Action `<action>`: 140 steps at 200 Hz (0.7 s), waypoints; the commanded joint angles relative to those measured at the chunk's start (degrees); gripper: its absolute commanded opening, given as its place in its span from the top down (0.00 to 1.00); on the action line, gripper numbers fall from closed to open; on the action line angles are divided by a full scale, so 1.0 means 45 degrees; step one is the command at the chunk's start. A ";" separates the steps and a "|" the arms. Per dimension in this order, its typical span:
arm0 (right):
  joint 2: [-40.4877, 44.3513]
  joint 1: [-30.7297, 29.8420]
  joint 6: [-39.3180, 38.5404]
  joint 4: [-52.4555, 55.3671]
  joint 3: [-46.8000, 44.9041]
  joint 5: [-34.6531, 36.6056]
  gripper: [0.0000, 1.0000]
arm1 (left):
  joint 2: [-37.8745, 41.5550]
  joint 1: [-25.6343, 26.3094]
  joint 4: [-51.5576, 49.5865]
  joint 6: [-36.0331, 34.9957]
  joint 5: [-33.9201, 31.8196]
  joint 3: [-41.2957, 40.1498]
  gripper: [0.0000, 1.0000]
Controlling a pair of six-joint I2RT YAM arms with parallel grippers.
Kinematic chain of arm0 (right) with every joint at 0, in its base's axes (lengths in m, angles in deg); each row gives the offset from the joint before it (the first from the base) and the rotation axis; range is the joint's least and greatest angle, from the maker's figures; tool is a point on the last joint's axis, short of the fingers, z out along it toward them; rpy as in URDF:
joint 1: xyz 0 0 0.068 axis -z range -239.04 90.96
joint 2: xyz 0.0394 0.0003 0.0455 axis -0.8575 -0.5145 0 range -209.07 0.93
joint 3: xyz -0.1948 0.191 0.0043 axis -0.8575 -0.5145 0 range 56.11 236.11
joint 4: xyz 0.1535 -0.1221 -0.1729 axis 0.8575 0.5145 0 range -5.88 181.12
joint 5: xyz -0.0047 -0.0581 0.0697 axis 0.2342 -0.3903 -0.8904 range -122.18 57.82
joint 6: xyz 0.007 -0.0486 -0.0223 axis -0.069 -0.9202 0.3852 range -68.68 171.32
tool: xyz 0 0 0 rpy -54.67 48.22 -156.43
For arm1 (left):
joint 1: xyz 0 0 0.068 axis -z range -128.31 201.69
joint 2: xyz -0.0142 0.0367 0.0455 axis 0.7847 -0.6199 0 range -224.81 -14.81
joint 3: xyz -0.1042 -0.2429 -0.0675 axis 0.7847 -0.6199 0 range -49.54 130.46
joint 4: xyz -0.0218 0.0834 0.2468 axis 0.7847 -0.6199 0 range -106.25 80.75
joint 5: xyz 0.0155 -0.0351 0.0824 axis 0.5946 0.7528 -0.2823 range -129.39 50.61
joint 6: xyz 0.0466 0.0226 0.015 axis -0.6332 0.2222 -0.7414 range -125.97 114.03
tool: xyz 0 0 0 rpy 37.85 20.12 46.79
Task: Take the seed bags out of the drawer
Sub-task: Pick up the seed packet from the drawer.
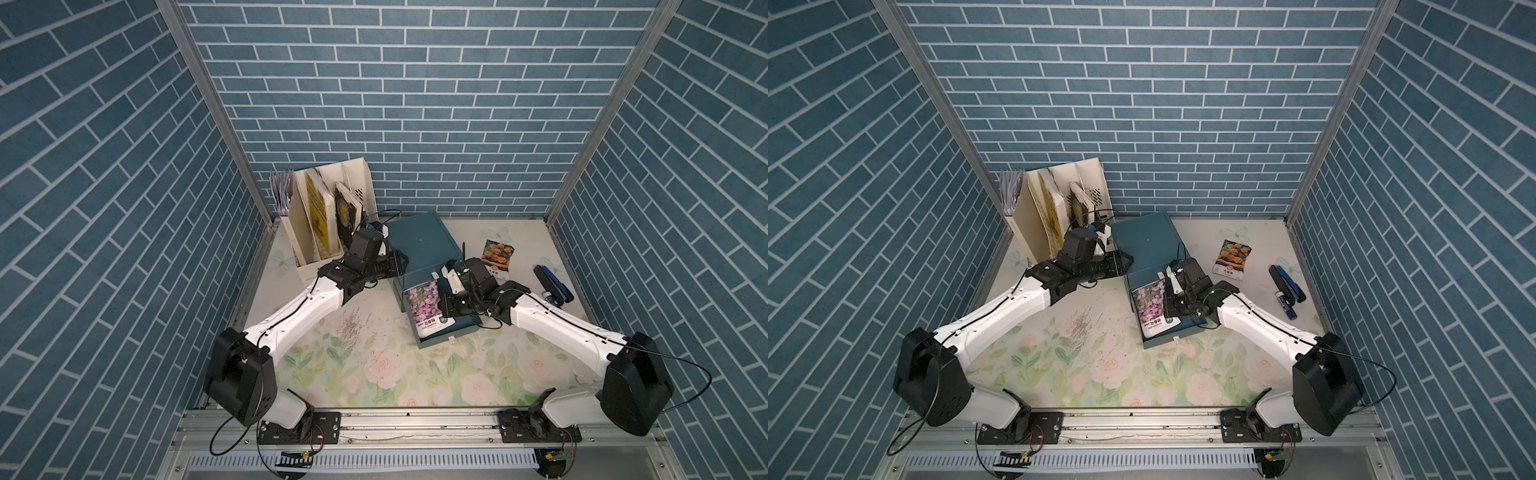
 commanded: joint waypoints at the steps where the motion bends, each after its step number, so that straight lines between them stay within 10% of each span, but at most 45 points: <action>1: 0.0536 0.0077 0.0295 0.0430 0.0567 0.0094 1.00 | 0.0093 -0.0045 -0.1077 -0.0145 -0.0336 -0.0206 0.47; 140: 0.2567 0.0233 0.0901 0.2405 0.0891 -0.0220 1.00 | -0.0004 -0.0036 -0.1083 -0.0128 -0.0434 -0.0078 0.47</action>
